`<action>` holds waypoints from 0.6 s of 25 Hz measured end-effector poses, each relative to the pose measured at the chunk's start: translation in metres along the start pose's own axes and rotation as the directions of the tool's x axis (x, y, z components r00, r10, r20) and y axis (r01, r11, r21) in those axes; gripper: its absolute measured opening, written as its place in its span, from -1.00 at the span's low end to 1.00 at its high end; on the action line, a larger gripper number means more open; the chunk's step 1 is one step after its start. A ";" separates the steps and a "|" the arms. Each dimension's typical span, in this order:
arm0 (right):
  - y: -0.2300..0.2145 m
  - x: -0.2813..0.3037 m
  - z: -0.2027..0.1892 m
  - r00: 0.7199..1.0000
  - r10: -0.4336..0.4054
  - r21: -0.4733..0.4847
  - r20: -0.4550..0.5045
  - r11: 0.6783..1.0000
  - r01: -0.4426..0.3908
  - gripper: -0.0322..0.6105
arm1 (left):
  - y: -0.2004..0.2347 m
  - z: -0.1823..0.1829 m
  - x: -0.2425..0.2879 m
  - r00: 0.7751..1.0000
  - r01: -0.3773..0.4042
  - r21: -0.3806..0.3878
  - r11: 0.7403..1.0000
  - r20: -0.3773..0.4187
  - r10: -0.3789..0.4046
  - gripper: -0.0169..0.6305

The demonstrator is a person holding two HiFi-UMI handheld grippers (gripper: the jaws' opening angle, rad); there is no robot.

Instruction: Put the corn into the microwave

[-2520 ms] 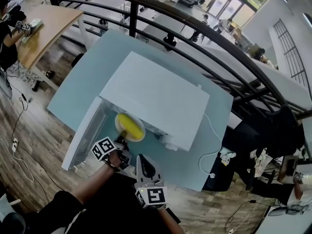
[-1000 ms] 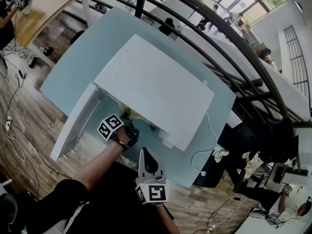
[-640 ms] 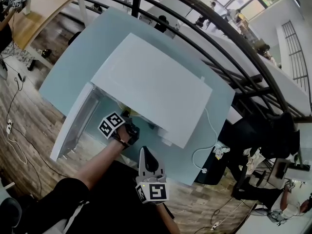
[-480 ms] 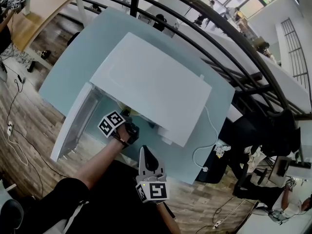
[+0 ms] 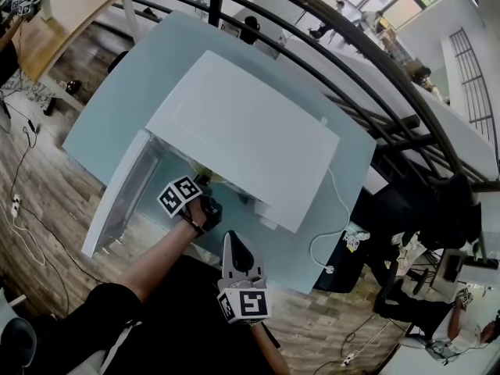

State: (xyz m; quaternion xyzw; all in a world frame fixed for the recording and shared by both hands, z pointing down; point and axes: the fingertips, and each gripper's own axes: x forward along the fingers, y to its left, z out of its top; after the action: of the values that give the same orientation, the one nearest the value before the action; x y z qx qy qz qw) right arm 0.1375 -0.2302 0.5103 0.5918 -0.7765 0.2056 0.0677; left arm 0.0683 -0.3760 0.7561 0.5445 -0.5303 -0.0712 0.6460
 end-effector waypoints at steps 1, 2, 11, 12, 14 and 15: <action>0.001 0.000 0.000 1.000 0.000 0.000 0.000 1.000 0.000 -0.87 | -0.001 0.000 -0.002 1.000 0.005 0.010 1.000 -0.002 -0.005 -0.48; 0.001 0.000 0.000 1.000 0.001 0.000 0.000 1.000 -0.001 -0.87 | -0.002 0.000 -0.005 1.000 0.011 0.023 1.000 -0.005 -0.011 -0.48; 0.010 0.003 -0.001 1.000 0.028 0.019 0.011 0.999 -0.028 -0.87 | -0.004 -0.011 -0.037 0.999 0.031 0.226 0.974 -0.041 -0.022 -0.94; 0.011 0.002 -0.001 0.999 0.030 0.020 0.012 0.999 -0.031 -0.87 | -0.007 -0.012 -0.041 0.999 0.035 0.253 0.967 -0.047 -0.024 -0.94; 0.012 0.002 -0.001 0.999 0.032 0.022 0.014 0.999 -0.032 -0.87 | -0.013 -0.015 -0.049 0.998 0.052 0.306 0.951 -0.059 -0.035 -0.94; 0.012 0.001 0.000 0.999 0.030 0.022 0.016 0.999 -0.031 -0.87 | -0.016 -0.015 -0.054 0.997 0.064 0.329 0.942 -0.063 -0.046 -0.94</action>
State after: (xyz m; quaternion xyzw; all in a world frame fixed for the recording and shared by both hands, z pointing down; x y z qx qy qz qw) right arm 0.1260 -0.2288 0.5084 0.5822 -0.7836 0.2107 0.0518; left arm 0.0647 -0.3369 0.7131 0.6615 -0.5014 0.0157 0.5575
